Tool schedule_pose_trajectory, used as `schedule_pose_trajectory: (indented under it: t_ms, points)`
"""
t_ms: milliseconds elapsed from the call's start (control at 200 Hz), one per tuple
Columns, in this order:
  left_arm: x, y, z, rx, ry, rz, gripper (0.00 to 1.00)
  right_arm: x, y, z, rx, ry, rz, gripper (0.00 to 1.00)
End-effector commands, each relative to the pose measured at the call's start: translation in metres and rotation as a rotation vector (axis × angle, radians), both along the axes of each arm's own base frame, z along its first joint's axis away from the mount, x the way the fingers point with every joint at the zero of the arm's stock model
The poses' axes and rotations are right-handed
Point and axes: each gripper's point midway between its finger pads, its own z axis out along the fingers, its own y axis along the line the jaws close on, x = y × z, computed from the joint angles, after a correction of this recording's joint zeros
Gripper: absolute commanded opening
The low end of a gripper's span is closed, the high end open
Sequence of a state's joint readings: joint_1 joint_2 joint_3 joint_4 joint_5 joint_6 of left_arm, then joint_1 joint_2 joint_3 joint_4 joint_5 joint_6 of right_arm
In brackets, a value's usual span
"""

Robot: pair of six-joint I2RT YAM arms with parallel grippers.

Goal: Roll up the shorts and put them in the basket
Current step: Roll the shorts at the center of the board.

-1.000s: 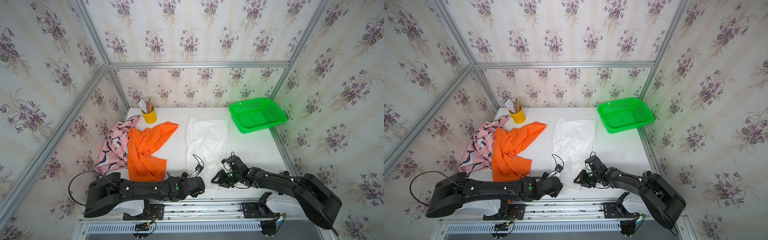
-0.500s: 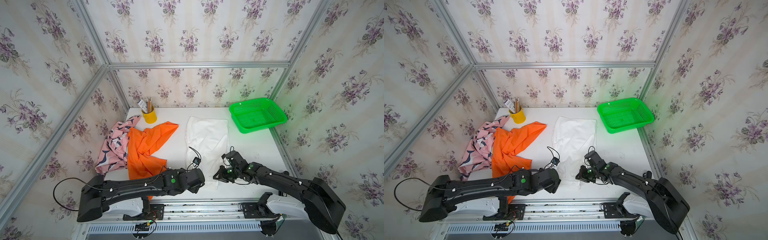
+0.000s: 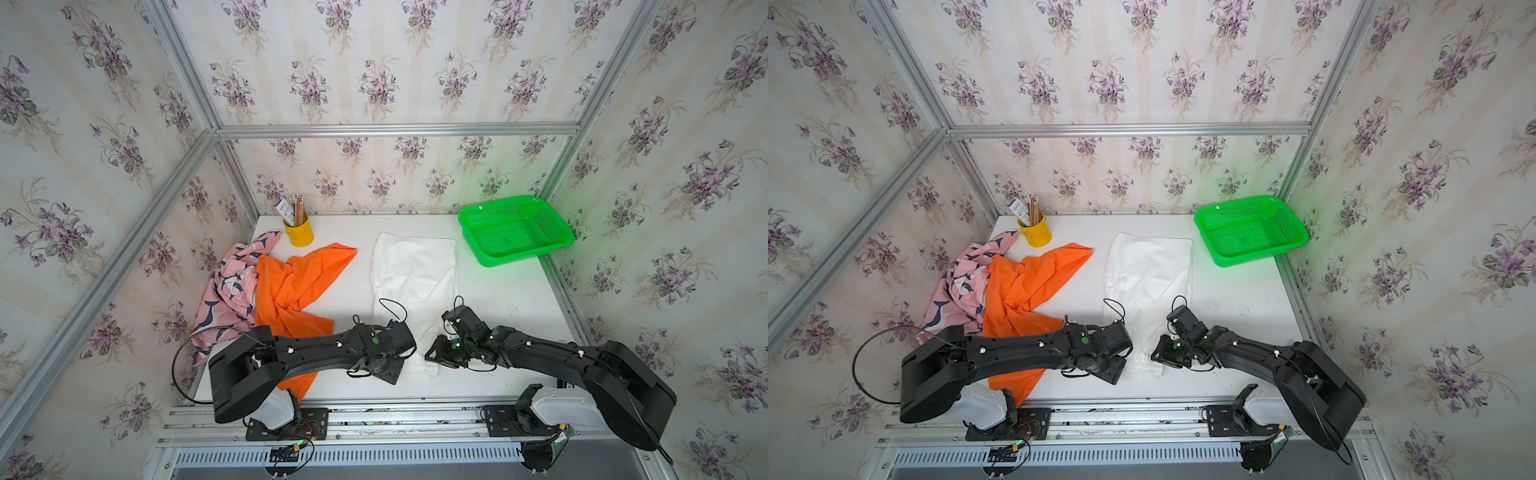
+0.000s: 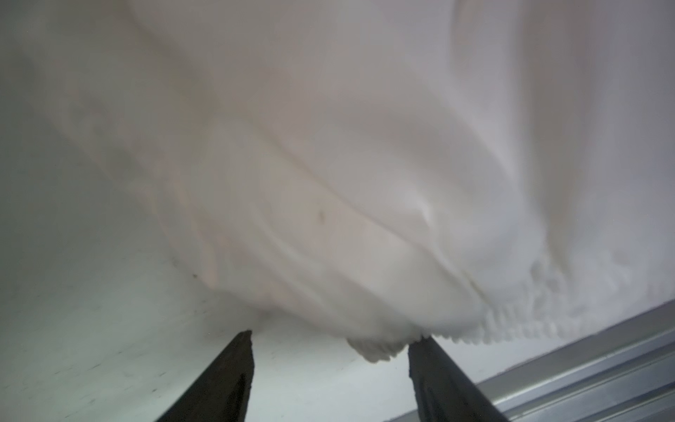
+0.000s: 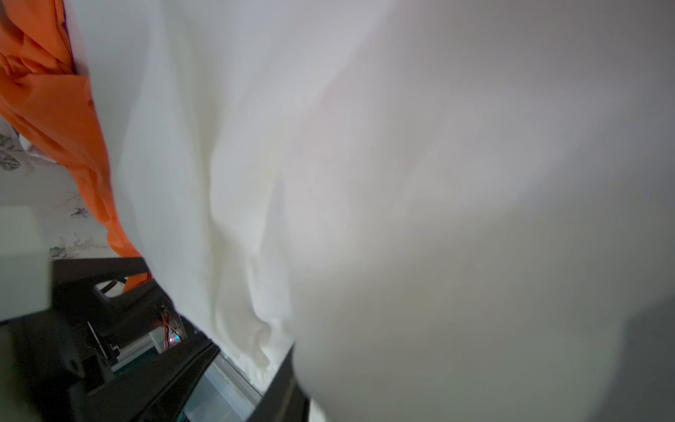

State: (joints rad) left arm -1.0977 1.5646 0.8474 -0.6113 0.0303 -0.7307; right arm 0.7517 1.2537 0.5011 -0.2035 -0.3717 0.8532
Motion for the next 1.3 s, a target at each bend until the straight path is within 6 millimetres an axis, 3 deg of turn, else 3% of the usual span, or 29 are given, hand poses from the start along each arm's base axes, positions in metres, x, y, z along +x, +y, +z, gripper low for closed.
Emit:
schedule_pose_trajectory:
  t_ms: [0, 110, 295, 410, 539, 624, 749, 859, 994, 1129, 1294]
  points:
    - [-0.006, 0.007, -0.004, 0.033, 0.039, -0.001, 0.59, -0.003, -0.030, 0.002, -0.178, -0.011, 0.006, 0.40]
    - [-0.006, 0.010, 0.002, 0.027, 0.025, 0.011, 0.59, -0.002, -0.049, 0.012, -0.316, -0.014, 0.024, 0.41]
    - [-0.001, 0.016, 0.025, 0.013, -0.009, 0.034, 0.66, -0.003, -0.020, 0.042, -0.197, -0.036, 0.071, 0.35]
    - [0.000, 0.023, 0.040, 0.015, -0.016, 0.052, 0.71, -0.005, -0.019, 0.052, -0.267, -0.068, 0.123, 0.28]
    - [0.005, 0.017, 0.059, -0.076, 0.003, 0.087, 0.75, -0.018, 0.027, 0.064, -0.044, -0.077, 0.211, 0.19]
    - [0.009, 0.004, 0.067, -0.163, 0.020, 0.097, 0.77, -0.024, 0.049, 0.058, 0.057, -0.052, 0.241, 0.11]
    - [0.020, -0.010, 0.076, -0.171, 0.000, 0.065, 0.79, -0.021, 0.058, 0.034, 0.048, -0.039, 0.260, 0.08]
    - [0.026, -0.016, 0.057, -0.093, 0.022, 0.029, 0.73, -0.018, 0.054, 0.004, -0.014, -0.019, 0.250, 0.06]
    - [0.030, -0.003, 0.021, 0.028, 0.029, 0.015, 0.58, -0.012, 0.039, -0.032, -0.153, 0.008, 0.236, 0.03]
    - [0.031, 0.007, -0.011, 0.103, 0.058, 0.010, 0.50, -0.006, 0.038, -0.044, -0.160, 0.008, 0.224, 0.03]
    - [0.047, 0.006, -0.017, 0.069, 0.027, 0.030, 0.47, 0.012, 0.031, -0.048, -0.178, -0.018, 0.174, 0.02]
